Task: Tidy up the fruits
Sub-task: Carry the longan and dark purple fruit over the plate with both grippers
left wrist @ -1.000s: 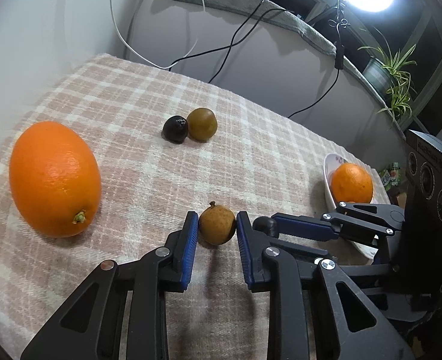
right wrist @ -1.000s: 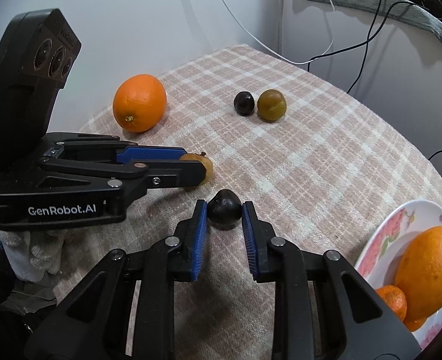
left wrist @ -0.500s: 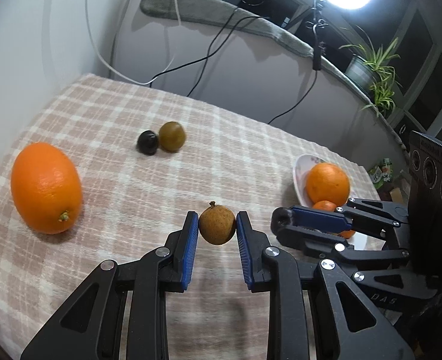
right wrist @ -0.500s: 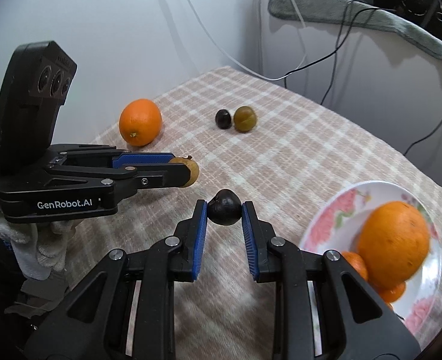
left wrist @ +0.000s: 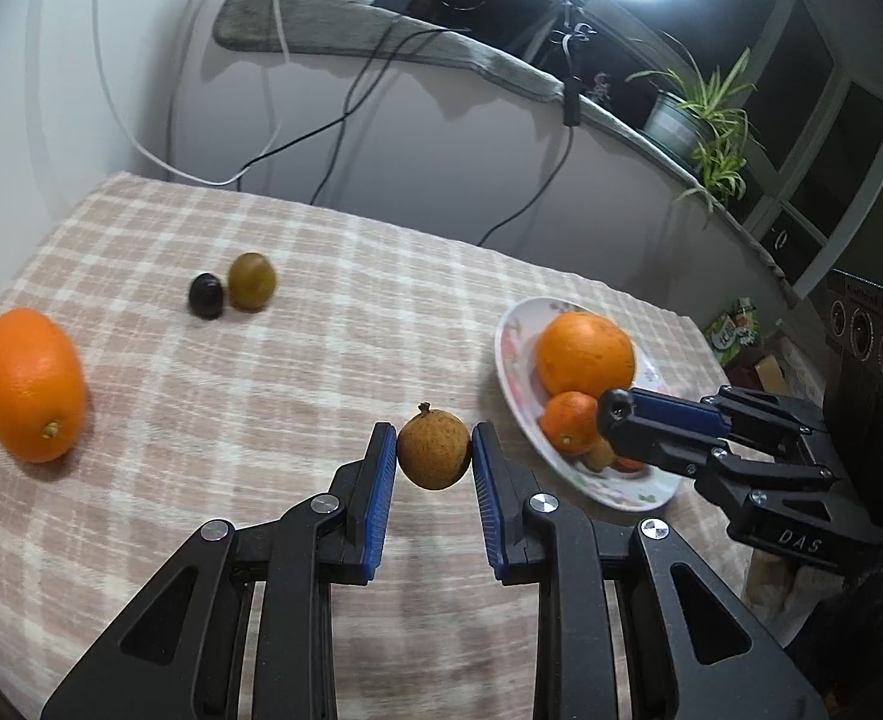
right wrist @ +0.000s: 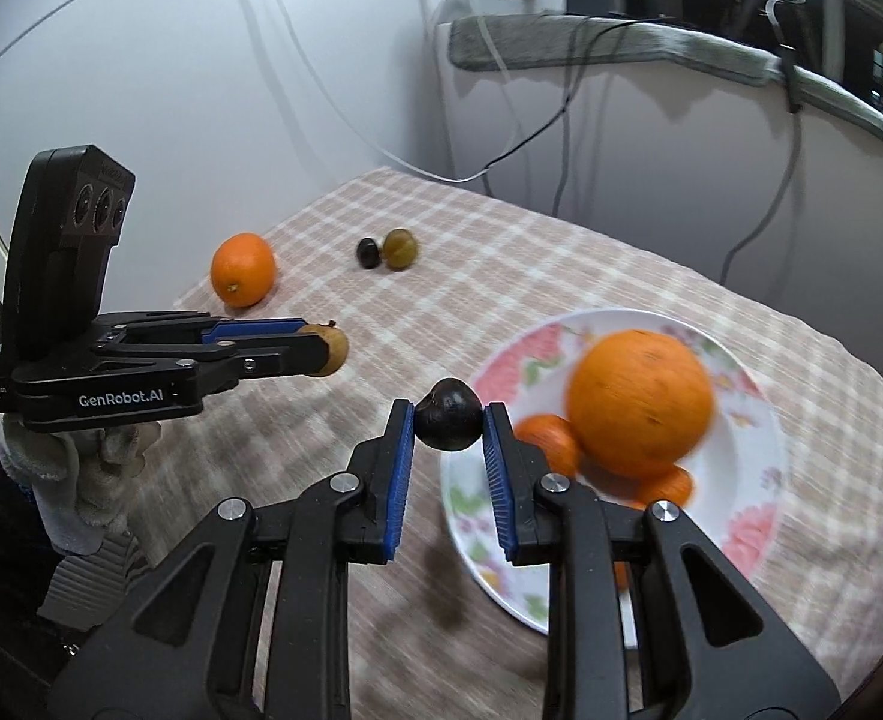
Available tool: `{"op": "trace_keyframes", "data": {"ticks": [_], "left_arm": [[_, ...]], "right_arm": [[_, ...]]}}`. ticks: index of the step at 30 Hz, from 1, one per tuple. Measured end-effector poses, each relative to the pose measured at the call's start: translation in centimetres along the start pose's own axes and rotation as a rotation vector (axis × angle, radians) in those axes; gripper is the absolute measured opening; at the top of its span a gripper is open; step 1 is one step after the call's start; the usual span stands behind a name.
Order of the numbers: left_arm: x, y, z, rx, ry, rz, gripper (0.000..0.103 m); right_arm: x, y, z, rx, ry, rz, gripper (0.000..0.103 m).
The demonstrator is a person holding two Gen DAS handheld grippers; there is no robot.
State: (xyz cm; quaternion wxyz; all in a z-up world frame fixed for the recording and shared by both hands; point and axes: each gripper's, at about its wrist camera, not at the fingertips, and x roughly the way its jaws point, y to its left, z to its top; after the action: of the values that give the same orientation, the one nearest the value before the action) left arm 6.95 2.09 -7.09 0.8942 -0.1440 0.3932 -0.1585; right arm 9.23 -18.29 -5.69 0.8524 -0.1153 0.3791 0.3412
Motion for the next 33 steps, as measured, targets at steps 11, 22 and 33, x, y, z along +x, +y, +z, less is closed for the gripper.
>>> {"op": "trace_keyframes", "data": {"ticks": [11, 22, 33], "left_arm": [[1.6, -3.6, 0.2, 0.051, 0.02, -0.034, 0.024], [3.3, -6.5, -0.1, 0.084, 0.046, -0.06, 0.024], [4.2, -8.8, -0.4, 0.119, 0.069, -0.076, 0.024]], "right_arm": [[-3.1, -4.6, -2.1, 0.081, -0.03, -0.064, 0.025], [-4.6, -8.2, -3.5, 0.13, -0.039, -0.104, 0.024], [-4.3, -10.3, -4.4, 0.164, -0.026, -0.107, 0.024]]}}
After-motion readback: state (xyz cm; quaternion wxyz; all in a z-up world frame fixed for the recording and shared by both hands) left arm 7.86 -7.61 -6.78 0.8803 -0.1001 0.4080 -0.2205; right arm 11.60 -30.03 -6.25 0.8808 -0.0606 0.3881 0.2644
